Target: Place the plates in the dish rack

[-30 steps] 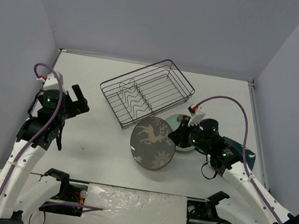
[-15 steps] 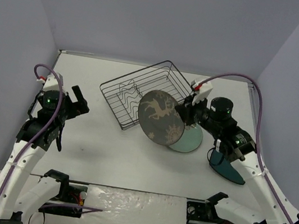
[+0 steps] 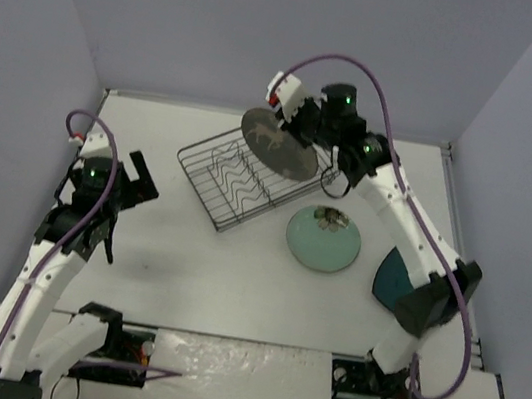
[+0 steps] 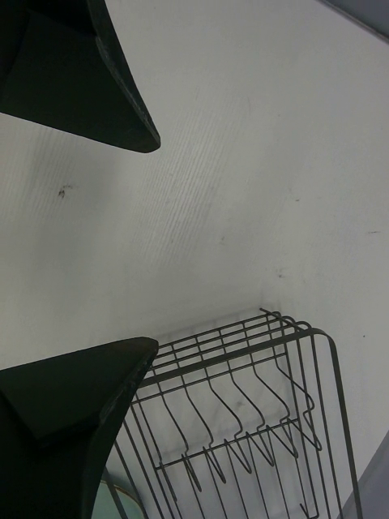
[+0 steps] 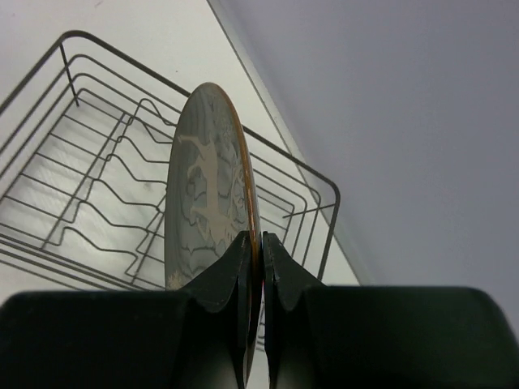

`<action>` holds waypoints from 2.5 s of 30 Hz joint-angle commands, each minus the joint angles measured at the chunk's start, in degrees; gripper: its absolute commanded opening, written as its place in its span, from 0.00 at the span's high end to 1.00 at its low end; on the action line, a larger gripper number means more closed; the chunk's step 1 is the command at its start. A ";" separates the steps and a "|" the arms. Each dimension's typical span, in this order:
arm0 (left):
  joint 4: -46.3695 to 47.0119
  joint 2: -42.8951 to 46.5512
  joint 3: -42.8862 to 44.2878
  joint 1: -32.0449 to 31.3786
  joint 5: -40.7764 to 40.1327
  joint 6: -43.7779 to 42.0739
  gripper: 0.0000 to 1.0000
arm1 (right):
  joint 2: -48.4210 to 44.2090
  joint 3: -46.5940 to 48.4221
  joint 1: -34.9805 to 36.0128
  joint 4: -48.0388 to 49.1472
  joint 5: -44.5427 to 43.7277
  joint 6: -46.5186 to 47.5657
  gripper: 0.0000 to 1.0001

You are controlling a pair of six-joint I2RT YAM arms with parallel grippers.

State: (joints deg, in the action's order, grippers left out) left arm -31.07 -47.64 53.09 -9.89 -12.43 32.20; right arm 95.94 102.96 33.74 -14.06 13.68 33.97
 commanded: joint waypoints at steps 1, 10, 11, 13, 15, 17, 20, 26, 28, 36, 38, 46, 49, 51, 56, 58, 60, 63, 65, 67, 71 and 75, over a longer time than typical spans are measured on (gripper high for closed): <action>1.12 -2.07 5.11 -0.01 -2.92 0.05 0.03 | 3.79 13.36 -0.94 4.36 8.15 23.10 1.00; -0.83 -4.69 6.31 0.05 -6.71 0.07 0.03 | 19.74 32.35 -5.59 -6.03 24.47 47.83 1.00; -0.84 -4.89 6.32 -0.03 -6.81 -0.02 0.03 | 21.48 34.91 -5.61 -7.57 24.92 49.16 1.00; -1.01 -5.15 6.49 0.05 -7.41 -0.20 0.03 | 25.05 40.50 -5.47 -10.85 26.61 50.44 1.00; -1.27 -5.61 6.76 0.05 -8.12 -0.38 0.03 | 25.94 41.18 -5.35 -11.77 28.46 54.17 1.00; -1.54 -6.14 6.94 0.05 -8.57 -0.43 0.03 | 25.87 38.84 -4.57 -9.84 28.90 54.97 1.00; -1.62 -6.72 7.21 -0.03 -9.02 -0.65 0.03 | 26.13 38.27 -3.91 -8.68 30.10 55.06 1.00; -1.36 -8.13 7.60 0.00 -8.84 -1.01 0.03 | 25.60 37.31 -3.15 -7.22 34.86 54.32 1.00; -1.36 -8.42 7.64 0.04 -8.84 -1.09 0.03 | 25.60 36.72 -2.89 -7.55 36.71 54.36 1.00; -1.19 -8.79 7.64 0.05 -8.67 -1.57 0.03 | 27.53 35.78 -0.65 -8.93 36.74 57.87 1.00; -1.28 -8.73 7.61 0.05 -8.58 -1.73 0.03 | 28.82 36.69 0.06 -9.02 35.72 58.43 1.00; -1.03 -8.76 7.38 0.05 -8.72 -2.15 0.03 | 30.86 38.13 1.15 -12.78 35.33 61.30 1.00; -1.16 -9.08 7.53 -0.01 -8.61 -2.15 0.03 | 31.52 38.14 1.39 -12.84 34.96 61.19 1.00; -1.19 -9.22 7.55 0.05 -8.49 -2.14 0.03 | 32.21 38.08 1.43 -12.93 35.23 61.05 1.00; -1.62 -9.05 7.55 0.05 -8.58 -2.06 0.03 | 34.38 37.85 1.94 -13.80 35.02 61.83 1.00; -1.63 -8.86 7.47 0.05 -8.59 -1.97 0.03 | 34.93 37.84 1.87 -13.62 35.11 61.63 1.00; -1.54 -8.62 7.47 0.05 -8.67 -1.97 0.03 | 35.30 37.75 2.03 -13.43 35.18 61.39 1.00; -1.54 -8.70 7.47 0.05 -8.58 -1.97 0.03 | 35.80 37.40 2.03 -12.92 35.01 61.39 1.00; -1.50 -8.83 7.47 0.05 -8.58 -1.97 0.03 | 35.98 37.14 2.03 -12.26 35.10 61.04 1.00; -1.56 -8.80 7.36 0.03 -8.58 -1.97 0.03 | 35.89 36.12 2.10 -10.15 35.30 59.83 1.00; -1.63 -8.79 7.20 0.05 -8.67 -2.03 0.03 | 35.85 35.26 2.39 -8.80 35.25 58.72 1.00; -1.59 -8.87 7.29 0.05 -8.53 -2.11 0.03 | 34.86 33.58 2.62 -7.13 34.59 57.68 0.81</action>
State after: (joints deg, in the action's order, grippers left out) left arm -34.04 -56.73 57.63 -9.89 -20.01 30.63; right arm 134.89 137.02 35.36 -30.32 46.53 92.59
